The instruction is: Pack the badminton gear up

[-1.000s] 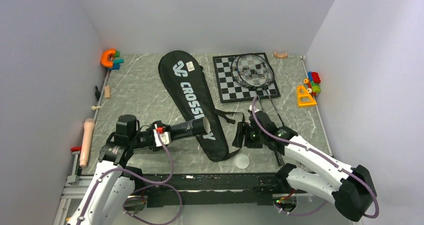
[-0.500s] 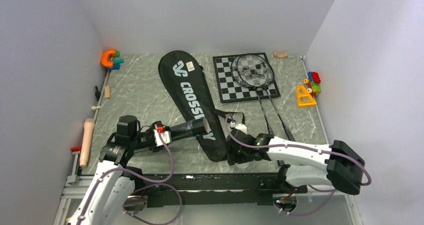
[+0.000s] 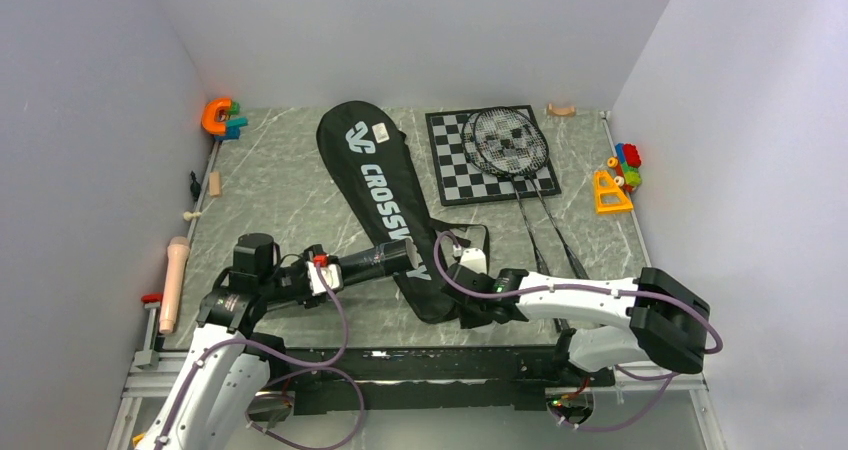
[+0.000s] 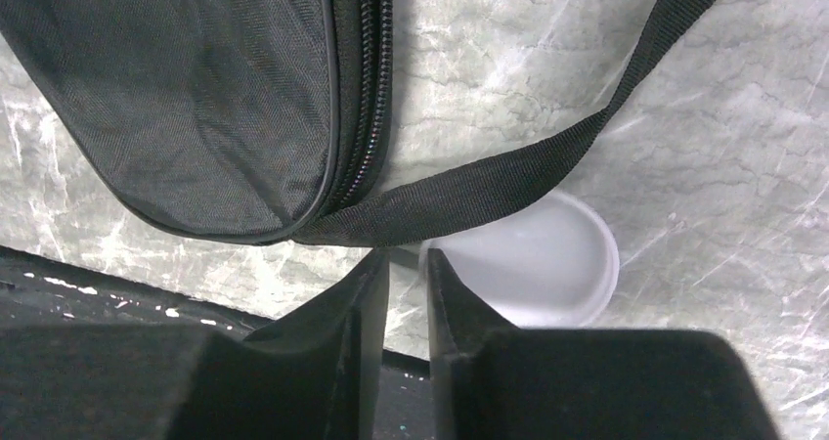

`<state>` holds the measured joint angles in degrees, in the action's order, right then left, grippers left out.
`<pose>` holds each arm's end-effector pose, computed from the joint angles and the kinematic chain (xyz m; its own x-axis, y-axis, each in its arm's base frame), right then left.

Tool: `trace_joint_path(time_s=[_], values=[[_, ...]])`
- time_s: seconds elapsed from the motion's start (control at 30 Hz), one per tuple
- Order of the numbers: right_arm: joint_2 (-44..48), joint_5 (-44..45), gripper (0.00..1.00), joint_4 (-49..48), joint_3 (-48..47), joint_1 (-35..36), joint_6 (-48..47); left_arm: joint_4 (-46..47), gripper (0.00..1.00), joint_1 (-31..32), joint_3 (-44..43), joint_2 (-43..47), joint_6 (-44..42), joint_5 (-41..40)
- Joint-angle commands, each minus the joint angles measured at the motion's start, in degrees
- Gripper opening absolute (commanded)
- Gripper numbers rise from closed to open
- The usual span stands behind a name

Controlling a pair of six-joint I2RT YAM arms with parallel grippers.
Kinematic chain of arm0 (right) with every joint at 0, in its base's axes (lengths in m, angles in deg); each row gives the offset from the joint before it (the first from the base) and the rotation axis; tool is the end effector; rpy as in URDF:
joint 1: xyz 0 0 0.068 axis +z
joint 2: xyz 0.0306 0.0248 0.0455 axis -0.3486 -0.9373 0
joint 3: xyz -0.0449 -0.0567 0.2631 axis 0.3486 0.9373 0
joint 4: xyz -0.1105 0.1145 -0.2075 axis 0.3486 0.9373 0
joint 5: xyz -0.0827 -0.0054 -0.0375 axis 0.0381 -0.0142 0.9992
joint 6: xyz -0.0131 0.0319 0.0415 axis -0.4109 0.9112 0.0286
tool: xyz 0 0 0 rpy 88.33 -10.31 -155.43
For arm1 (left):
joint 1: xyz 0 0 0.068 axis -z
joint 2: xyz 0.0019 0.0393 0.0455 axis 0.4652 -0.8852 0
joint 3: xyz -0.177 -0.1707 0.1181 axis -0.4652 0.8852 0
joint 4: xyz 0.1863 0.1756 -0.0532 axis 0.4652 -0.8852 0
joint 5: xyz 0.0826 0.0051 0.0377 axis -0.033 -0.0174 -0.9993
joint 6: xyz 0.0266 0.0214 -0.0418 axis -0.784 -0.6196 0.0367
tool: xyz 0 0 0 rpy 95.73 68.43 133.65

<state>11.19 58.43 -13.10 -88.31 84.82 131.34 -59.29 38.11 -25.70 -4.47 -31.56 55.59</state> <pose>0.0993 0.1887 0.1580 -0.9072 -0.1674 -0.3859 -0.2326 0.9640 0.1285 0.1122 -0.0462 0.2253 0.1384 0.5460 -0.8263 0.9043 0.2705 0.3302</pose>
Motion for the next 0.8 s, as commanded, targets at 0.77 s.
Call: trace_joint_path(time_s=[0.77], values=[[21.8, -9.6, 0.00, -4.0, -20.8, -2.9, -14.8, -2.7, 0.00, 0.2, -1.0, 1.3, -4.9, 11.8]])
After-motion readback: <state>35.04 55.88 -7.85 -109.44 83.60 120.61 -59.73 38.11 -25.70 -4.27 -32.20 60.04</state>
